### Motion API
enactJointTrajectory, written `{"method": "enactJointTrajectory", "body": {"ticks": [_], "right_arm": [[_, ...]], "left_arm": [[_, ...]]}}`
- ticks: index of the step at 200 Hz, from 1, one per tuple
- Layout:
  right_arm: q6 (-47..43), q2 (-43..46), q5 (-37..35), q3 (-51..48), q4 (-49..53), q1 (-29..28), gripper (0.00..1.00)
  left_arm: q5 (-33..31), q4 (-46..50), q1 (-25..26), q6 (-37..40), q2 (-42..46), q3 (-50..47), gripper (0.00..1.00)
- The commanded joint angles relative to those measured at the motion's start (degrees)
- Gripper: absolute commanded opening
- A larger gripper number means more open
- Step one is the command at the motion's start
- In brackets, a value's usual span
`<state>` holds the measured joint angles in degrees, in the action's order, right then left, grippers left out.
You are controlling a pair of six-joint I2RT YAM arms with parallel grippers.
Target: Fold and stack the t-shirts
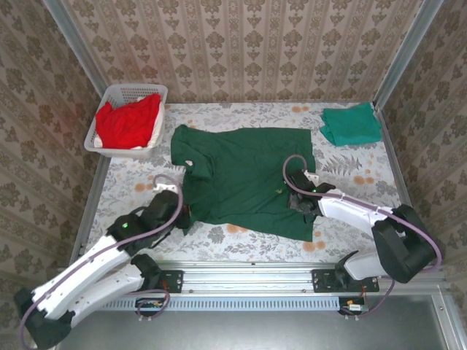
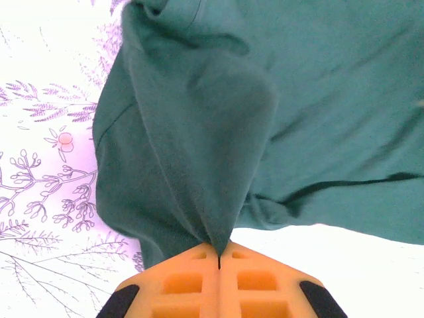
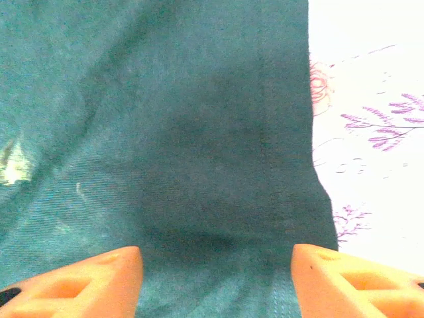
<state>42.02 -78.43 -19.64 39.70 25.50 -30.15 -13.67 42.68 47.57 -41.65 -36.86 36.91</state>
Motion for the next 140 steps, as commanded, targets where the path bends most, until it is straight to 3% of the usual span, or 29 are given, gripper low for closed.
{"method": "enactJointTrajectory", "body": {"ticks": [1,49,81,97,132,140], "right_arm": [[-0.27,2.28,-1.51,-0.06,2.63,0.03,0.63],[0.41,3.66,1.38,-1.73,-1.25,-2.02,0.62],[0.90,-0.42,3.25,-1.58,-5.28,-3.93,0.62],[1.69,-4.03,3.58,-1.22,-6.68,-4.84,0.62],[3.23,-8.40,1.33,0.37,-3.50,-6.40,0.62],[3.79,-8.18,0.57,-0.13,-2.68,-5.59,0.62]], "left_arm": [[2.72,7.77,-0.29,-3.20,6.40,-1.49,0.00],[4.81,10.87,-0.28,-8.10,13.31,-3.90,0.00],[7.99,12.13,0.70,-11.82,18.08,-5.00,0.00],[6.46,11.02,1.13,-12.41,20.18,-5.89,0.39],[-1.43,8.26,-0.71,-5.60,12.06,1.63,0.86],[-3.55,7.78,-1.27,-3.25,8.40,4.00,0.90]]}}
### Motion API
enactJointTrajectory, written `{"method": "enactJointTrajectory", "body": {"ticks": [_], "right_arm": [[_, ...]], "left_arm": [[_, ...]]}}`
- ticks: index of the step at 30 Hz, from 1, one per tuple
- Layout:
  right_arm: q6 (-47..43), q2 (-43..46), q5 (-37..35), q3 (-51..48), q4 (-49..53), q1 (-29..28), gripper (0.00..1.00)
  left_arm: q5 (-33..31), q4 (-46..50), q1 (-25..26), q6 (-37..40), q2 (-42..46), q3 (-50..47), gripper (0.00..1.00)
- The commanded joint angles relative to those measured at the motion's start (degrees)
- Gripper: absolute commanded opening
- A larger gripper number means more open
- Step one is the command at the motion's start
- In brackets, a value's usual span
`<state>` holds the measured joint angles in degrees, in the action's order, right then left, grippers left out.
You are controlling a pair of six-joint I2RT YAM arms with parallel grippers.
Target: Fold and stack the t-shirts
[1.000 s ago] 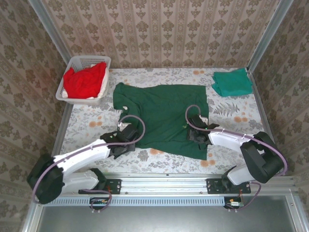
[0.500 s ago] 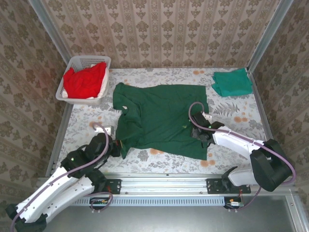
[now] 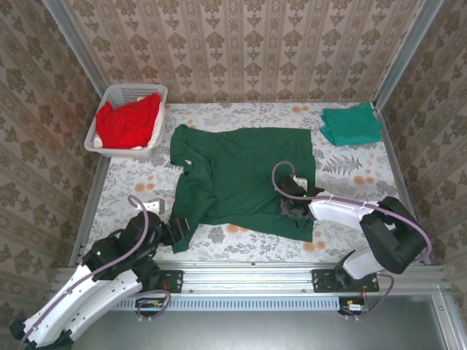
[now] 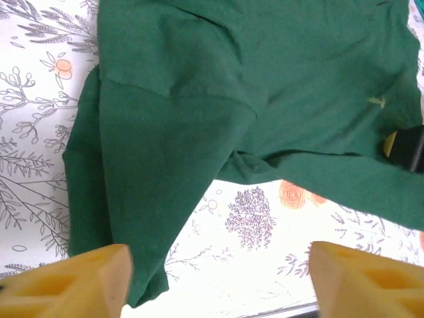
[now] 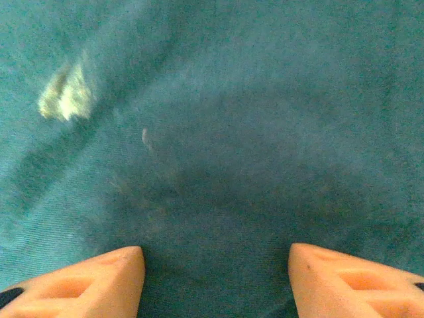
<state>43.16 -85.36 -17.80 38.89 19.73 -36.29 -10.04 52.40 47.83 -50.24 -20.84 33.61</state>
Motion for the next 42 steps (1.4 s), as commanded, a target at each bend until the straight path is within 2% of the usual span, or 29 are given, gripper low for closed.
{"method": "enactJointTrajectory", "body": {"ticks": [1,3,7,12,15,17,18,19,20,21,22,23,26,27,32,37,40,42], "right_arm": [[2.69,-1.19,-1.27,0.49,3.06,0.71,0.62],[2.45,0.83,0.53,-1.78,1.51,3.18,0.62],[2.19,5.19,-0.51,-2.03,4.68,4.31,0.61],[0.74,12.51,-0.47,-0.05,6.26,3.62,0.61],[-1.05,10.67,-0.12,2.99,4.98,3.36,0.62],[-2.48,7.05,0.26,5.23,3.39,3.50,0.62],[-3.17,3.17,0.29,7.62,3.17,3.60,0.62],[-3.91,0.28,0.40,9.38,2.90,3.66,0.62],[-4.47,-2.47,0.55,10.99,2.41,3.84,0.62],[-4.87,-5.77,0.60,12.87,2.02,4.33,0.62],[-5.29,-8.98,1.03,14.59,1.90,4.99,0.62],[-5.60,-11.40,1.68,15.97,1.98,5.74,0.61],[-5.72,-17.53,1.66,19.54,3.88,8.05,0.61],[-5.58,-18.70,1.51,20.20,4.78,9.15,0.60],[-5.73,-17.41,6.08,18.62,2.16,13.92,0.57],[-6.72,-18.24,3.97,22.28,6.00,15.04,0.57],[-7.19,-17.52,3.85,22.16,6.51,16.58,0.58],[-7.66,-15.91,4.03,21.74,6.44,16.82,0.58]], "left_arm": [[-7.40,-2.21,-1.61,5.64,-8.11,7.55,0.91],[-8.21,-6.24,-3.33,10.14,-14.40,9.41,0.94],[-2.82,-16.72,-10.46,18.44,-32.90,12.56,0.93],[1.53,-28.16,-21.03,26.07,-55.60,16.05,0.82],[6.65,-33.56,-25.43,29.23,-64.91,18.66,0.82],[5.22,-34.37,-25.97,30.48,-69.08,21.05,0.81],[5.98,-35.07,-26.63,30.79,-71.03,22.07,0.78],[7.40,-35.17,-27.61,30.87,-72.73,23.17,0.69],[7.92,-35.09,-28.23,30.61,-73.73,23.94,0.59],[8.35,-35.71,-29.02,30.43,-74.38,24.22,0.45],[9.23,-36.67,-29.78,30.27,-74.79,23.99,0.36],[9.76,-37.35,-30.36,30.05,-75.00,23.96,0.31],[9.85,-36.34,-32.04,30.09,-75.55,24.30,0.04],[9.59,-35.60,-32.53,30.13,-75.00,24.03,0.00],[8.52,-32.33,-37.97,27.62,-67.85,18.99,0.00],[7.63,-29.87,-45.07,25.85,-59.75,12.52,0.00],[7.73,-28.96,-47.24,26.39,-57.50,10.58,0.00],[8.65,-27.87,-47.59,26.72,-57.14,10.37,0.18]]}}
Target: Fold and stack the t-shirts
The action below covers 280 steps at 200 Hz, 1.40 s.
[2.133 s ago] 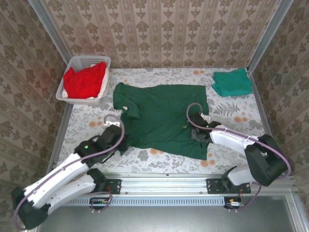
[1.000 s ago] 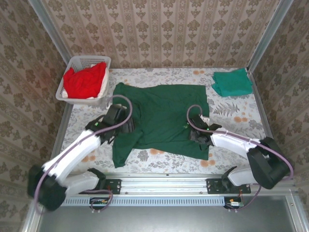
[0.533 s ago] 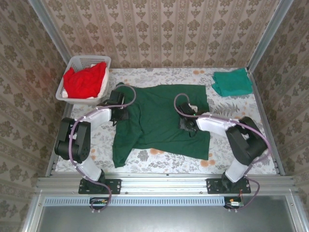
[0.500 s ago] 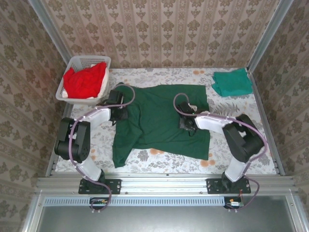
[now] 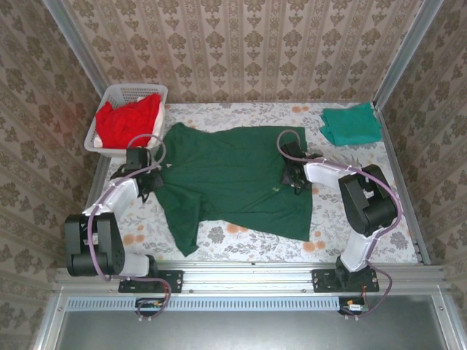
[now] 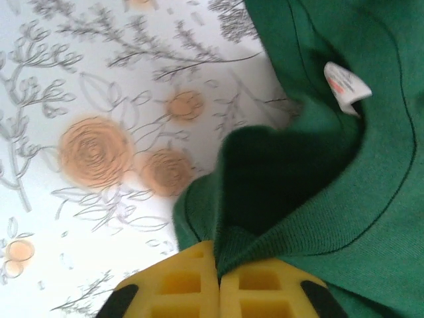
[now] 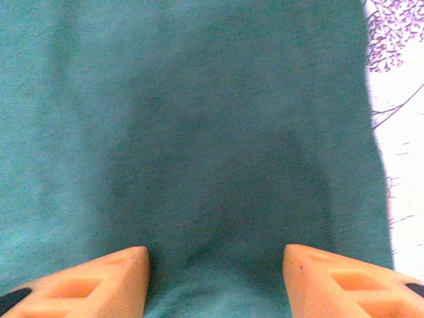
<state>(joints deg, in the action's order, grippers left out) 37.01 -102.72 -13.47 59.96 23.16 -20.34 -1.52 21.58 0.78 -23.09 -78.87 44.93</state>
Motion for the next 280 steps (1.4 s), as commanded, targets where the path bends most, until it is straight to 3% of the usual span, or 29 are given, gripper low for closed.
{"method": "enactJointTrajectory", "body": {"ticks": [1,22,48,67,94,118,128,162,188,202,227,249,267,280], "right_arm": [[-1.66,2.59,-0.01,0.30,2.88,0.66,0.58],[-1.44,7.92,-0.75,-1.17,3.22,-2.40,0.58],[0.01,12.00,-1.21,-3.70,-0.18,-10.22,0.59],[2.25,9.81,-0.72,-4.96,-2.29,-14.82,0.59],[4.52,4.33,-1.35,-5.14,-1.19,-16.22,0.58],[7.11,2.27,-9.51,-4.08,8.60,-16.41,0.59],[7.28,2.35,-11.18,-4.63,10.44,-15.77,0.61],[2.42,5.18,-5.04,-6.32,5.87,-7.94,0.63],[-1.96,4.96,-5.23,-0.63,8.60,-2.44,0.63],[-3.87,6.08,-6.27,1.81,10.27,-2.18,0.63],[-4.64,12.19,-6.57,0.95,9.52,-8.03,0.64],[-5.74,16.34,-1.80,-4.91,-1.72,-18.01,0.64],[-5.87,14.34,2.82,-7.56,-9.36,-23.74,0.63],[-5.61,10.27,1.62,-6.25,-9.58,-26.33,0.63]], "left_arm": [[1.30,3.45,-0.45,-0.04,1.22,-0.97,0.19],[1.61,4.87,1.16,-0.02,4.70,-1.73,0.56],[-4.57,7.04,6.66,0.15,10.01,0.77,0.67],[-5.96,3.82,11.58,1.64,8.27,4.23,0.73],[0.79,-2.59,13.60,2.38,-5.58,11.82,0.72],[1.57,-1.74,14.51,-0.07,-20.46,21.31,0.61],[3.13,-1.38,14.72,-0.71,-25.70,25.38,0.61],[3.50,1.05,16.54,-0.34,-38.33,36.47,0.66],[4.77,3.26,16.48,0.50,-44.58,42.61,0.69],[5.17,4.47,16.45,1.18,-47.72,46.07,0.71],[6.62,6.47,16.75,2.23,-53.44,53.41,0.71],[7.72,8.06,17.18,2.92,-58.29,60.67,0.72],[8.37,11.36,17.31,3.70,-62.82,68.26,0.73],[8.56,13.73,17.30,4.17,-65.35,73.12,0.73]]}}
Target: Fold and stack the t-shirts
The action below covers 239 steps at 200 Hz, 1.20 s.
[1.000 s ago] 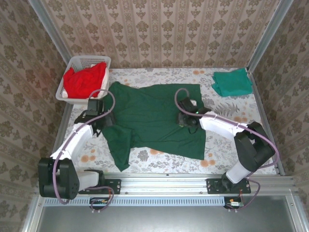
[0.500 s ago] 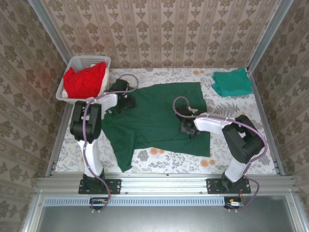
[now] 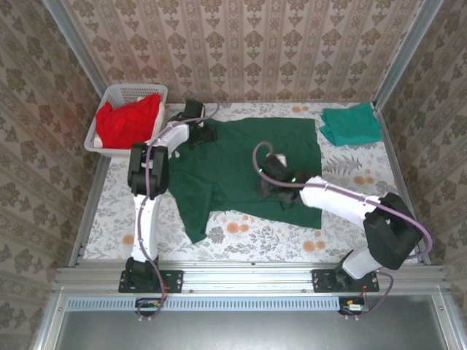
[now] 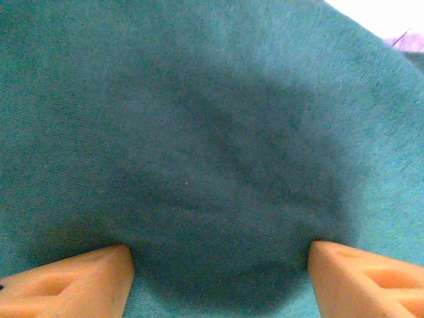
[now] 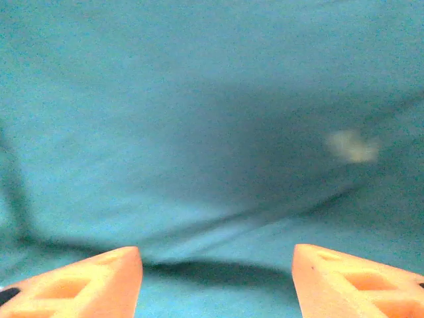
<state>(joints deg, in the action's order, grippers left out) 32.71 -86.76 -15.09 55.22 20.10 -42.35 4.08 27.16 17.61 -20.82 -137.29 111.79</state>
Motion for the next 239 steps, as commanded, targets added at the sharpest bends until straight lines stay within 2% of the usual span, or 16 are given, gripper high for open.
{"method": "enactJointTrajectory", "body": {"ticks": [1,21,46,69,90,125,150,176,206,239], "right_arm": [[-1.32,-6.00,3.19,-1.29,-6.37,-4.45,0.63],[0.82,-13.50,-0.91,3.56,1.30,-4.96,0.59],[4.54,-18.46,-3.43,5.25,8.83,-3.46,0.56],[6.65,-16.84,-3.37,0.89,9.24,-0.86,0.56],[5.19,-15.04,-3.34,-1.04,9.36,3.89,0.57],[0.67,-11.95,-7.70,2.08,14.72,7.96,0.59],[-1.25,-3.57,-4.69,0.96,11.07,3.03,0.59],[0.20,0.90,0.50,-4.11,-2.82,-6.63,0.60],[2.30,-6.76,0.52,-0.86,-5.93,-15.57,0.59],[1.70,-18.08,-4.11,11.30,4.06,-21.43,0.57]], "left_arm": [[3.00,8.21,0.48,1.91,-7.06,6.69,0.73],[3.59,10.17,0.25,2.53,-7.58,10.43,0.74],[2.08,9.94,-0.81,2.48,-4.23,8.11,0.76],[1.92,9.43,-3.22,1.77,-1.64,3.03,0.75],[2.83,7.45,-4.85,1.54,2.62,-3.35,0.72],[1.43,5.32,-4.69,2.87,14.33,-10.44,0.80],[1.41,4.32,-4.27,4.06,20.48,-13.71,0.87],[1.87,2.20,-2.99,4.60,20.87,-16.20,0.90],[2.75,2.83,-1.75,4.39,15.57,-15.00,0.90],[3.47,1.83,-1.27,3.98,10.47,-13.66,0.89]]}}
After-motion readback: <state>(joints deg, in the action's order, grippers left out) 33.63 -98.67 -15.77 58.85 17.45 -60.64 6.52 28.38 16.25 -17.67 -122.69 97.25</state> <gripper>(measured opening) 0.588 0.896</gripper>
